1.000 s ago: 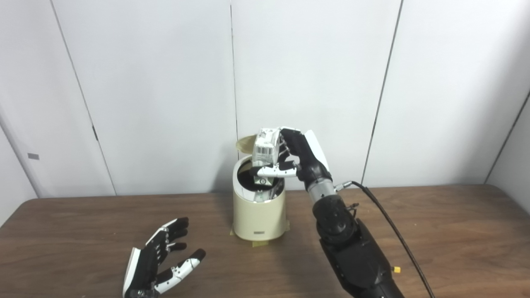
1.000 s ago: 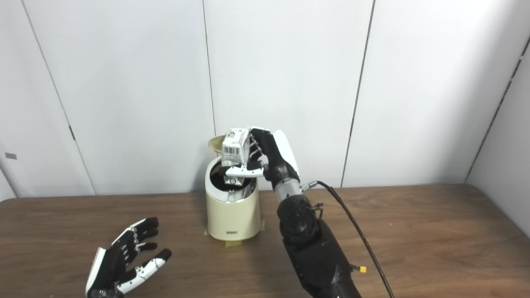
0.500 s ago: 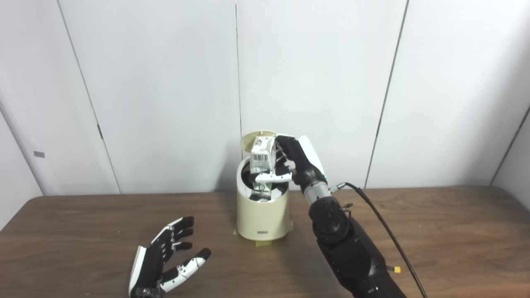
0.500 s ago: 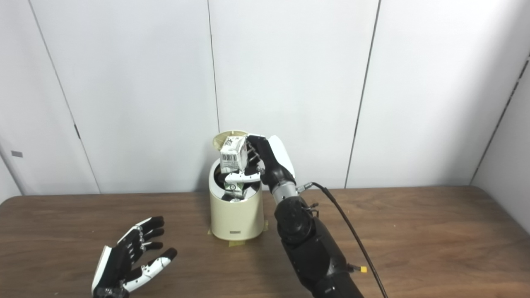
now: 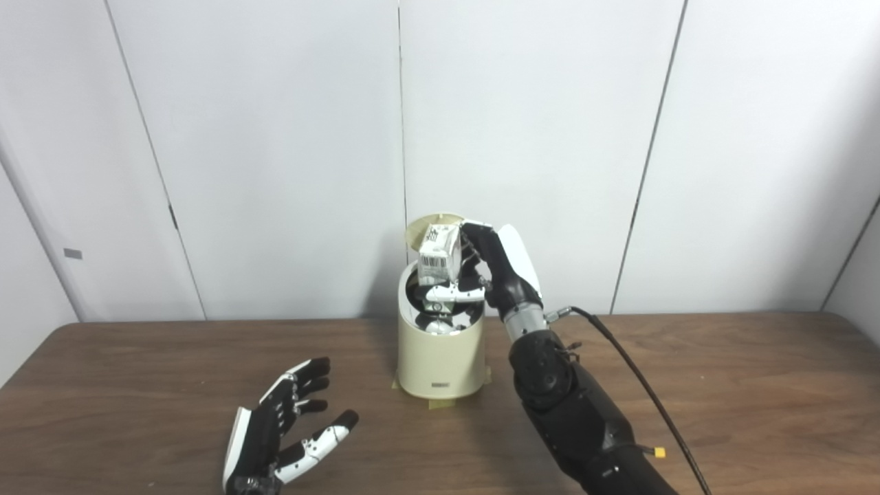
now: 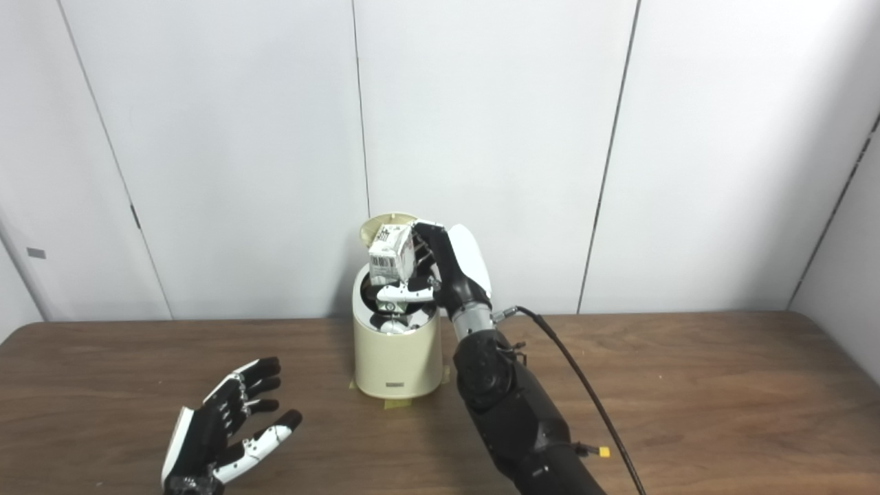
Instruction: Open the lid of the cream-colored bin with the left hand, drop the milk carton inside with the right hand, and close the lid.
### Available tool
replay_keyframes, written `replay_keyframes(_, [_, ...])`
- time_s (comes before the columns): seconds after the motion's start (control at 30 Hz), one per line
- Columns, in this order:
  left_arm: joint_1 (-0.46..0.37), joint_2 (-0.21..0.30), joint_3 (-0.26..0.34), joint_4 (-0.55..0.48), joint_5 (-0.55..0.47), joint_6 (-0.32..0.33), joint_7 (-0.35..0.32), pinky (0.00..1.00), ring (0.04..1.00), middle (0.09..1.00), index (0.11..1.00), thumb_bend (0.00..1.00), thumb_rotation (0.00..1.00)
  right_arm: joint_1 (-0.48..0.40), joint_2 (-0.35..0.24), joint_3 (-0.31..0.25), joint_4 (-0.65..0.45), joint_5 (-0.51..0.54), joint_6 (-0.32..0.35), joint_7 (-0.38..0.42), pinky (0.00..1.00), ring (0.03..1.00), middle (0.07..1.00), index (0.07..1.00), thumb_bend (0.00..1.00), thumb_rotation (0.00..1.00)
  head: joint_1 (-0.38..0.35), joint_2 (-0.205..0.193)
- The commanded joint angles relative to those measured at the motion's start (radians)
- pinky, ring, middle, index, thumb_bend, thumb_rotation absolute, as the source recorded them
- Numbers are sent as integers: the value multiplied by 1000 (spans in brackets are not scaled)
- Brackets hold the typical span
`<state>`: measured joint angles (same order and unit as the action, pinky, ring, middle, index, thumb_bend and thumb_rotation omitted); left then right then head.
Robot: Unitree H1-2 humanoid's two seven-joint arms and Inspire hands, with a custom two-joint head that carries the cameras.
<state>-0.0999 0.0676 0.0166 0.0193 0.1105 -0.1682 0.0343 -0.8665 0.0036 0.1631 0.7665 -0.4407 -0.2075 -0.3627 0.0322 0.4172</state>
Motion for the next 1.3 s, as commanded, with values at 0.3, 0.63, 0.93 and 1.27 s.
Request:
replay_keyframes(0.3, [2, -6, -1, -13, -4, -21, 4, 686, 787, 808, 784, 696, 191, -87, -2, 14, 76, -14, -58, -85, 366, 401, 490, 540, 497, 0, 1, 1])
replay_keyframes(0.63, [7, -7, -2, -36, -2, -6, 3, 689, 787, 808, 781, 697, 182, -57, -29, 56, 74, -52, -80, -90, 390, 416, 479, 508, 502, 0, 0, 26])
replay_keyframes(0.93, [5, -10, -3, -48, -1, 20, 3, 672, 784, 807, 782, 713, 191, -33, -78, 90, 55, -65, -158, -42, 369, 425, 482, 502, 502, 0, 5, 39])
replay_keyframes(1.27, [0, -6, -1, -48, 2, 25, 2, 675, 785, 806, 779, 712, 195, -8, -133, 136, -8, -74, -80, 117, 490, 598, 634, 584, 684, 42, 0, 41])
